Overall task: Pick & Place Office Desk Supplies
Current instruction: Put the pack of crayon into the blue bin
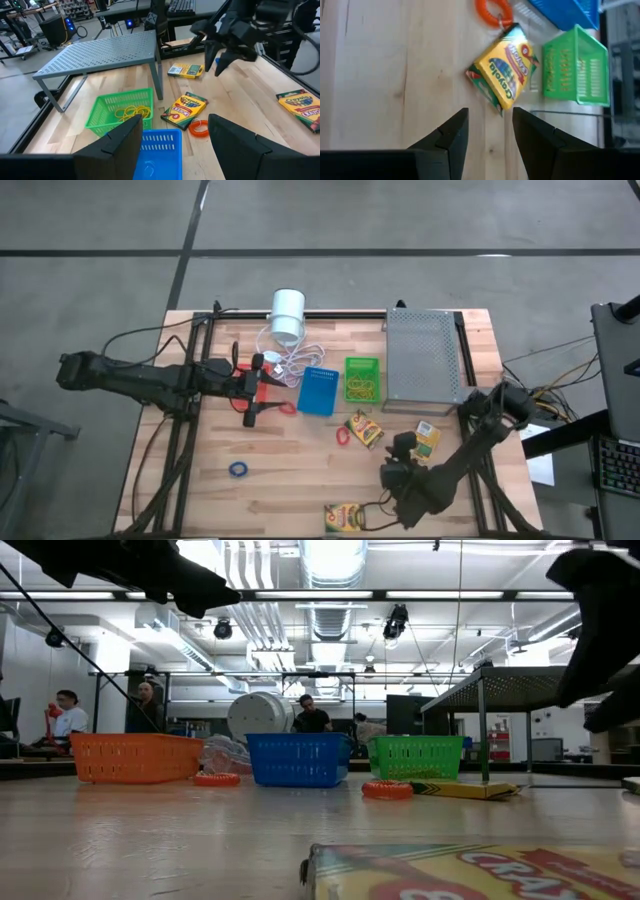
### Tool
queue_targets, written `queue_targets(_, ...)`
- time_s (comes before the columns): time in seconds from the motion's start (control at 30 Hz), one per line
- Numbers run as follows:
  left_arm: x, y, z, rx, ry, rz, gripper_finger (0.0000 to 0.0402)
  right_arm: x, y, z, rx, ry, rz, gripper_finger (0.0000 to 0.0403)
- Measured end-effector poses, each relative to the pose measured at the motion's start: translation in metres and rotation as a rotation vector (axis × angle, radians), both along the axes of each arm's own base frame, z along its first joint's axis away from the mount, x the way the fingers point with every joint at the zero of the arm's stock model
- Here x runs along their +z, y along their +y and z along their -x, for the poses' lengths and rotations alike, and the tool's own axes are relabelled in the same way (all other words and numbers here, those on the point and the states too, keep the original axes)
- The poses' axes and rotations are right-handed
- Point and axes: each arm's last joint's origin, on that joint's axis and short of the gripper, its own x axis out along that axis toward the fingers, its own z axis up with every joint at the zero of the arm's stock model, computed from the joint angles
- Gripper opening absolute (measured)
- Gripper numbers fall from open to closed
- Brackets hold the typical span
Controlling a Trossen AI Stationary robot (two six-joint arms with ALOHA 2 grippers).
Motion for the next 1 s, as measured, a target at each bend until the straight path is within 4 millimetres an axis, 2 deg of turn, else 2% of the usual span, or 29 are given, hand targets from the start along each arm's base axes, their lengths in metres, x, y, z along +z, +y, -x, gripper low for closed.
queue_targets(0.13,0.0,0.0,0.0,0.0,0.0,0.0,0.023,-0.005,-0.014,0.009,0.097,0.01,0.02,0.015)
queue_targets(0.37,0.0,0.0,0.0,0.0,0.0,0.0,0.023,-0.021,-0.035,0.006,0.168,0.076,0.053,0.0151)
queue_targets(0.77,0.0,0.0,0.0,0.0,0.0,0.0,0.023,-0.037,-0.042,0.001,0.24,0.062,0.031,0.0151)
queue_targets(1.0,0.0,0.0,0.0,0.0,0.0,0.0,0.023,-0.047,-0.055,-0.004,0.254,0.074,0.033,0.0151)
